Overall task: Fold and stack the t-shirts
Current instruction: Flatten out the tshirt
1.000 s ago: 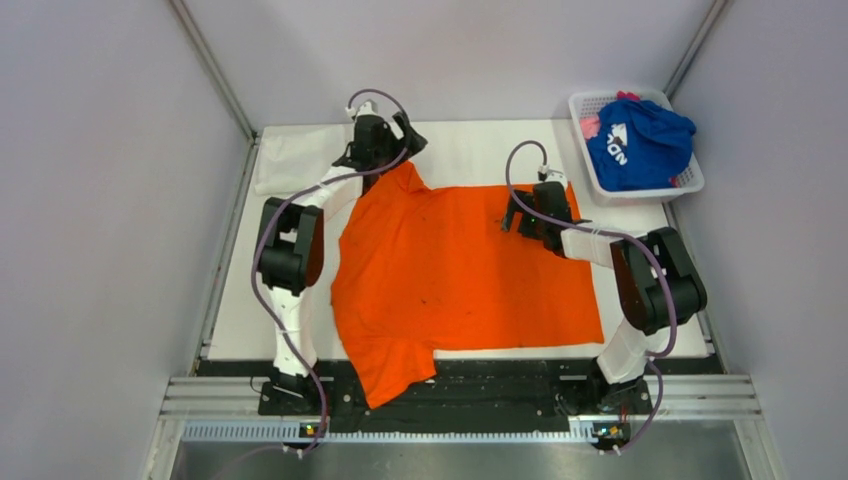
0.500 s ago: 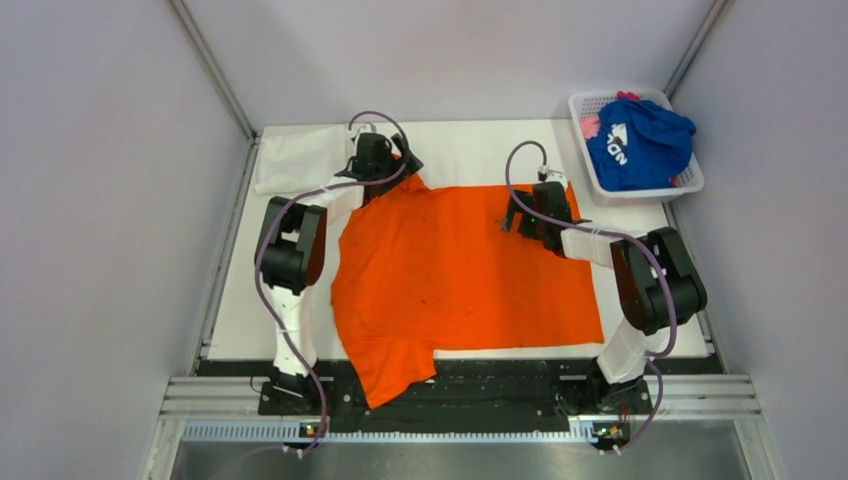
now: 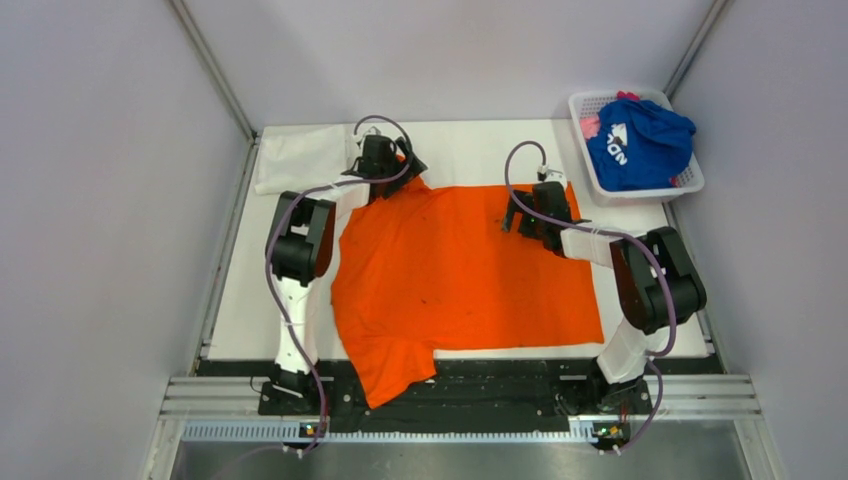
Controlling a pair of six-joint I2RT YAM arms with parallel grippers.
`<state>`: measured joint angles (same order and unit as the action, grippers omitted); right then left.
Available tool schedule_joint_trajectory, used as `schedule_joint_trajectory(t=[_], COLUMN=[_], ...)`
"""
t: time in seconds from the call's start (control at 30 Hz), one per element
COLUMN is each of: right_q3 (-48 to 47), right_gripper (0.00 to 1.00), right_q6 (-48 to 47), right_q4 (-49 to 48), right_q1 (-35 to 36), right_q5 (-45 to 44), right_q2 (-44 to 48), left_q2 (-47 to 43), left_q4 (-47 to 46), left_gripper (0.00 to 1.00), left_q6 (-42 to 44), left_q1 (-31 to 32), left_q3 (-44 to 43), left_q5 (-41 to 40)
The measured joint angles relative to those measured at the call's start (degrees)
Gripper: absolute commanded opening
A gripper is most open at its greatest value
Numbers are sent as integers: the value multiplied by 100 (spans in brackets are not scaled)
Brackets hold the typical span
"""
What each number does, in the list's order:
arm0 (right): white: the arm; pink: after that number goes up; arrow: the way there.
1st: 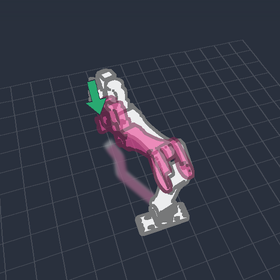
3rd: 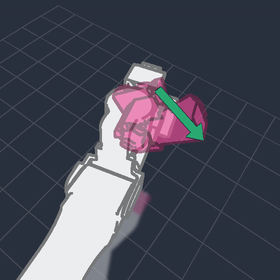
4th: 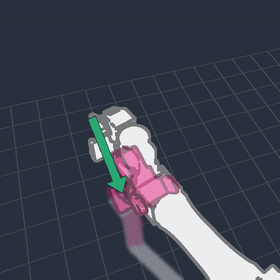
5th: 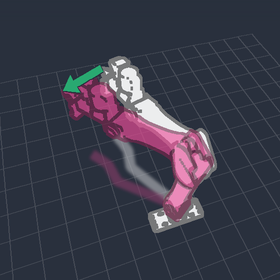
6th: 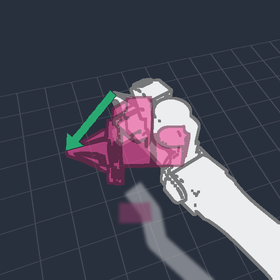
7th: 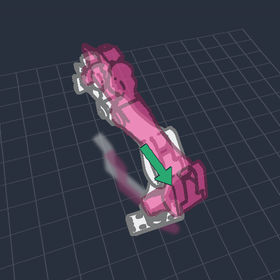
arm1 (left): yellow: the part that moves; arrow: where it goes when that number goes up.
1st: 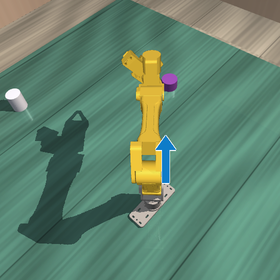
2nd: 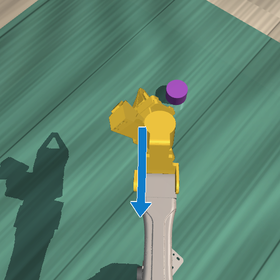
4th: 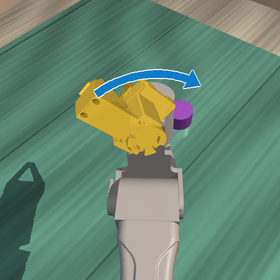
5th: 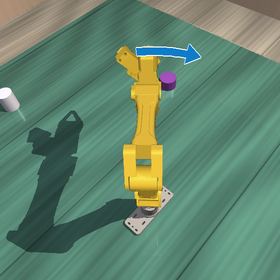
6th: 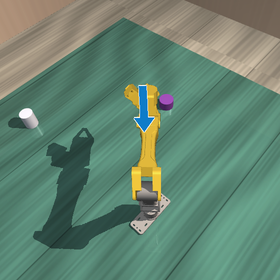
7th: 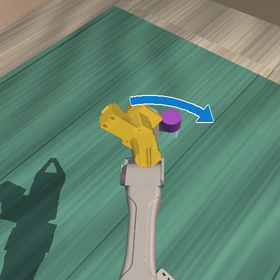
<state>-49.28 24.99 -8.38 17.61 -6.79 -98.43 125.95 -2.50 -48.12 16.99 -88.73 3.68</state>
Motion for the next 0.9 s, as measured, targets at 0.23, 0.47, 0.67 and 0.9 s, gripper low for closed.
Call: schedule_joint_trajectory(t=[0.23, 0.47, 0.67, 0.9], right_q3=[-26, -37, -114, -131], right_gripper=[99, 99, 99, 99], right_q6=[-46, -59, -90, -101], right_q4=[-13, -61, -52, -33], right_q1=[0, 0, 0, 0], right_q5=[-20, -52, -83, -111], right_q2=[-28, -63, -127, -136], left_q2=[280, 599, 1051, 2129], left_q4=[-44, -219, -367, -509], left_gripper=[99, 99, 99, 99], left_q6=[-129, -352, -501, -632], left_q1=[35, 109, 170, 234], left_q3=[-385, -782, -1469, -2988], left_q5=[144, 323, 372, 509])
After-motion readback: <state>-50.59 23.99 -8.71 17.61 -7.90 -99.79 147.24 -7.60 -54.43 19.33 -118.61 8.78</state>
